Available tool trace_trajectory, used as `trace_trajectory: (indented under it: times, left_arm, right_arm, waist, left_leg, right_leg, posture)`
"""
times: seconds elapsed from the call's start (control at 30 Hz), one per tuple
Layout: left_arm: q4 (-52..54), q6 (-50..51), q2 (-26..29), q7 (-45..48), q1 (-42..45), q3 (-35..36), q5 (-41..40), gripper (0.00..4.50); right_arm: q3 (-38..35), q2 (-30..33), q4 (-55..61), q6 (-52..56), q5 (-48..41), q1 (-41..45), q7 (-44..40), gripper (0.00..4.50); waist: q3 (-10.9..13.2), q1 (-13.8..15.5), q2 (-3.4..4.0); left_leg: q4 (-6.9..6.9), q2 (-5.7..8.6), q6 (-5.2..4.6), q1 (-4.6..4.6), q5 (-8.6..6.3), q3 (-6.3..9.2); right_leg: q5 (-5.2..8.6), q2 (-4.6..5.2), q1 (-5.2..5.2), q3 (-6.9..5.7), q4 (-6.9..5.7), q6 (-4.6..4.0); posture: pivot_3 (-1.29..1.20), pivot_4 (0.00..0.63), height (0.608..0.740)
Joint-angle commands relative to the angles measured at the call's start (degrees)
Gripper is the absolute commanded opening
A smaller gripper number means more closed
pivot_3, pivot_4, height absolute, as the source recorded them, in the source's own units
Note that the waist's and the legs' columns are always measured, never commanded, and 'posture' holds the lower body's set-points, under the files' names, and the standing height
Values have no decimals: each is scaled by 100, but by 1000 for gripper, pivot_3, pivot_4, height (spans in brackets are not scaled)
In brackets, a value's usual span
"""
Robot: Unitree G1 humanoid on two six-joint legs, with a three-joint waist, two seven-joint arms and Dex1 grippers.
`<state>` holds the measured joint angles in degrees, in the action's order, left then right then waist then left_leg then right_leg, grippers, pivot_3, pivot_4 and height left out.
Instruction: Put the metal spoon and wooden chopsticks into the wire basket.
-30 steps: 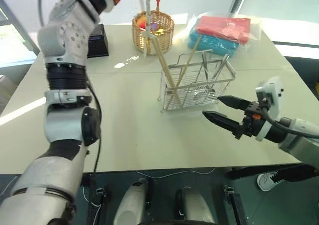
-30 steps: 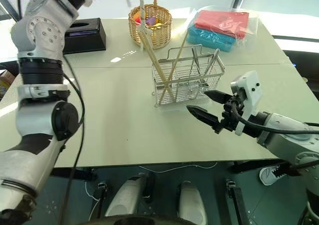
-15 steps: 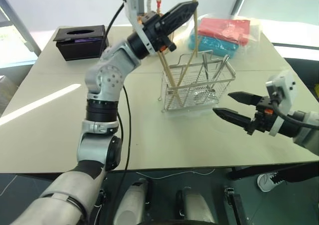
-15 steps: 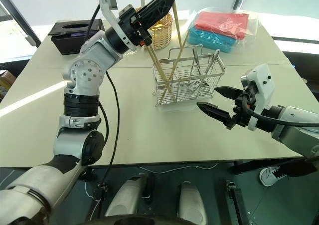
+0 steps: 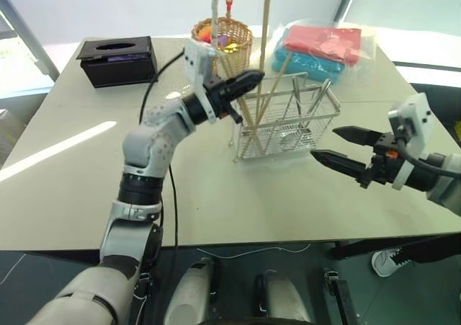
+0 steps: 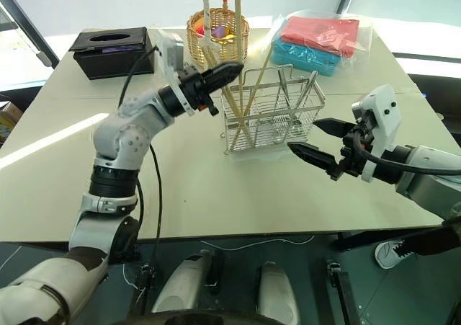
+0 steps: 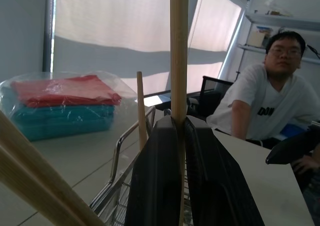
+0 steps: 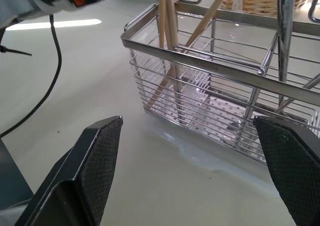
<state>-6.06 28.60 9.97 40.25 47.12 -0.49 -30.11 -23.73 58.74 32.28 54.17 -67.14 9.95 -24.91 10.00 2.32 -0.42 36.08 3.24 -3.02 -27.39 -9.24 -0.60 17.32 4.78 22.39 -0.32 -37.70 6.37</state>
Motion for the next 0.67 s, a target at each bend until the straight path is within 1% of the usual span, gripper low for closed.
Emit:
trace_trajectory:
  times: [0.03, 0.07, 0.1, 0.23, 0.27, 0.3, 0.43, 0.5, 0.67]
  left_arm:
    - [86, -334, -29, 75, -48, -139, 218, 769]
    - [63, -370, -35, 90, -75, -165, 258, 1086]
    - [48, -400, -46, 107, -97, -175, 281, 1555]
    - [-41, -564, -123, -3, -89, -121, 425, 3604]
    - [-73, -604, -136, -48, -55, -91, 460, 4281]
    - [-94, -585, -149, -71, -23, -47, 436, 4475]
    - [-119, -574, -126, -299, 161, 192, 411, 4475]
    - [-157, -660, -78, -614, 340, 322, 547, 4475]
    - [10, -552, 106, -1263, 817, 819, 450, 4475]
  right_arm:
    - [-123, -46, 51, -28, -28, 105, 28, 4347]
    - [-127, -54, 51, -28, -27, 111, 40, 4347]
    - [-132, -61, 54, -28, -27, 110, 50, 4347]
    - [-150, -83, 87, -21, -51, 79, 97, 4347]
    - [-160, -104, 79, -21, -43, 64, 132, 4347]
    - [-169, -122, 73, -23, -29, 46, 152, 4347]
    - [-194, -257, 5, -98, 101, 1, 263, 4347]
    - [-208, -360, -103, -188, 339, -31, 391, 4347]
    - [-311, -703, -191, -329, 692, -110, 714, 4347]
  waist:
    - [0, -3, 0]
    - [0, -5, 0]
    - [0, -8, 0]
    - [0, 0, 0]
    - [0, 0, 0]
    - [0, -1, 0]
    - [0, -6, 0]
    - [0, -3, 0]
    - [0, -4, 0]
  left_leg:
    - [0, 0, 0, 0, 0, 0]
    - [0, 0, 0, 0, 0, 0]
    - [-1, 0, 0, 0, 0, 0]
    - [-3, 0, 0, 0, 0, 0]
    - [-2, 0, -1, 0, -1, 0]
    - [-2, 0, -1, 0, -1, 0]
    - [-2, 0, -2, 0, -2, 0]
    - [-2, 0, -2, 0, -2, 0]
    - [-2, 0, -2, 0, -2, -1]
  right_leg:
    - [0, 0, 0, 0, 1, 0]
    - [0, 0, 0, 0, 1, 0]
    - [0, 0, 0, 0, 1, 0]
    - [0, 1, 1, 0, 1, 0]
    - [0, 1, 0, 0, 3, 0]
    - [0, 1, -1, 0, 5, 0]
    - [0, 1, -1, 0, 6, 0]
    - [0, 1, -1, 0, 6, 0]
    - [-1, -1, 0, 0, 6, 2]
  posture:
    - [0, 150, 740]
    - [0, 150, 740]
    - [0, 150, 740]
    - [0, 150, 740]
    - [0, 150, 740]
    - [0, 150, 740]
    - [0, 150, 740]
    - [0, 150, 740]
    - [0, 150, 740]
